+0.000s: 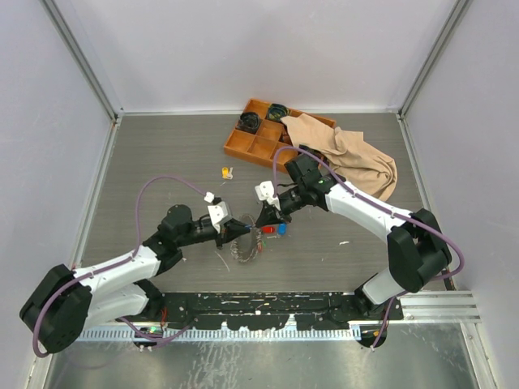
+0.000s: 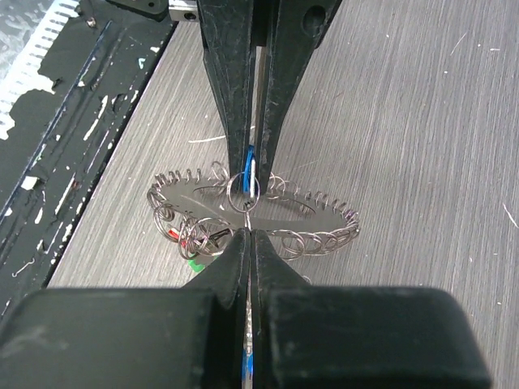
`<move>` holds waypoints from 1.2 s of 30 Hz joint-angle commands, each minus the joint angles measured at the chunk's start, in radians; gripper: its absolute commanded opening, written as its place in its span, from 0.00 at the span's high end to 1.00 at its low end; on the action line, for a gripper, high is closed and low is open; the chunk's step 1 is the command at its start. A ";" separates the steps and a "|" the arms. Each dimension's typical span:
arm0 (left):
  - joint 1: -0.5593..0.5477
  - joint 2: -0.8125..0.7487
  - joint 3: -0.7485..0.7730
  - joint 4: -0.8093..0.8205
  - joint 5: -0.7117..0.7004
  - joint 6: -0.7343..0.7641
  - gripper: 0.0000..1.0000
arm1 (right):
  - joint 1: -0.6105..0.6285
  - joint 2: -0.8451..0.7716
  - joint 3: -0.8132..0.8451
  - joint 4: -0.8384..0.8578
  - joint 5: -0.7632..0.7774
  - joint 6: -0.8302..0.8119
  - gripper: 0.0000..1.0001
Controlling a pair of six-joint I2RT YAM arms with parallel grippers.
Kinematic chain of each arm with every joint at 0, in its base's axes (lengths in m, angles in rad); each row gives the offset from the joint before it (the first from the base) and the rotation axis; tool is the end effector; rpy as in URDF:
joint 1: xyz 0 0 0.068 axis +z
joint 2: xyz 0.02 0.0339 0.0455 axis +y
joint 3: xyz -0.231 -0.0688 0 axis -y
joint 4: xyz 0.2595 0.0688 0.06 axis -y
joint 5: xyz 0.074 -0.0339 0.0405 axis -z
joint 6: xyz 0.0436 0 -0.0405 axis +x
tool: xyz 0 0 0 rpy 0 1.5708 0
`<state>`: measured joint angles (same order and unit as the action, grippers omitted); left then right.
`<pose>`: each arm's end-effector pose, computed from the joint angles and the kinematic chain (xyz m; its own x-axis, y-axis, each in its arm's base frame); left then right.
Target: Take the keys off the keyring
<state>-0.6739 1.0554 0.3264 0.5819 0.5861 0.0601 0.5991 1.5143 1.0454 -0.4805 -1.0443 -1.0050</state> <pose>0.1794 -0.1741 0.1702 -0.0574 0.1099 -0.9923 0.9526 0.3035 -0.0215 0.2442 0.2124 0.2024 0.2301 -0.3565 -0.9055 -0.9416 -0.3167 -0.1146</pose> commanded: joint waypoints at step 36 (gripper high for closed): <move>-0.157 -0.117 0.299 -0.571 -0.141 0.255 1.00 | 0.010 -0.076 -0.014 -0.279 -0.018 -0.716 0.99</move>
<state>-0.8066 0.9745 0.5465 0.0586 0.4892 0.2272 0.6079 1.4639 1.0374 -0.7048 -1.1023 -1.6176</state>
